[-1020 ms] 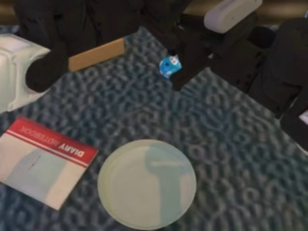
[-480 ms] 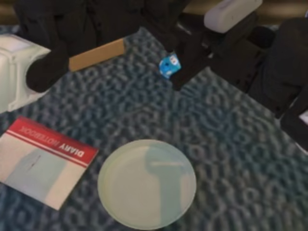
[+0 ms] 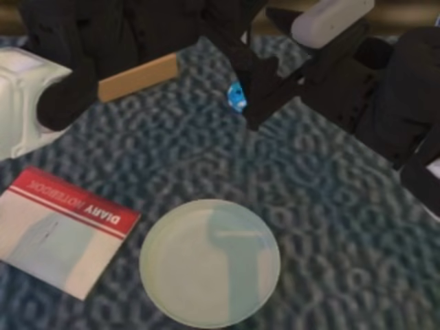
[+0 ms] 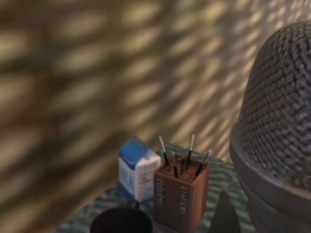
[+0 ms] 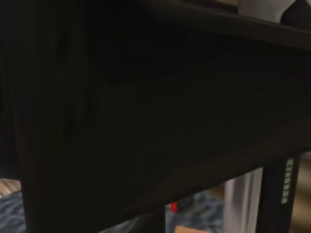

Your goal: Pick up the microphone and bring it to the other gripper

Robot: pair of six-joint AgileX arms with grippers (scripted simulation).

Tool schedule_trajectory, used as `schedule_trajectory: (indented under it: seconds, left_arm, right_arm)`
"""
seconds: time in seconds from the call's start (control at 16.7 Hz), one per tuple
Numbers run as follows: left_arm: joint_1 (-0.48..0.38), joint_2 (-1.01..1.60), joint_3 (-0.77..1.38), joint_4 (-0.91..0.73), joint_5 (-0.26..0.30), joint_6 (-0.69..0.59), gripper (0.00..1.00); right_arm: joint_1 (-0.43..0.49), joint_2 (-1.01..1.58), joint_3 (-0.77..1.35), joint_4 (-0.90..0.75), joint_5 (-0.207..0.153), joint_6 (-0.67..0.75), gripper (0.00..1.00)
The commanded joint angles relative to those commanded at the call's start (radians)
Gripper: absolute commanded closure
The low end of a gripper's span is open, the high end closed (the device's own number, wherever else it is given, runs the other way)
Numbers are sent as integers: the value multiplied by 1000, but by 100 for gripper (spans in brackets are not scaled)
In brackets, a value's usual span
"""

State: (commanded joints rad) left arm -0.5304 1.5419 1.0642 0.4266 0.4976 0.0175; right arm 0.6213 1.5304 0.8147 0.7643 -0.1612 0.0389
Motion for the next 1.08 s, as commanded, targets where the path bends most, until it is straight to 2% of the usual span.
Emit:
schedule_trajectory:
  seconds: [0.48,0.96,1.08]
  left_arm:
    - [2,-4,4,-2,-3,3,100]
    - [150,-79,-62,-14,126,8,100]
    - [163,-85,-68,-16,136,12,100]
  right_arm:
    - [-3,2,-8,-1,3,-3,0]
    - [-37,-266,-228,-45,-43,-2,0]
    - [-39,-281,-243,-47,-47,-2,0]
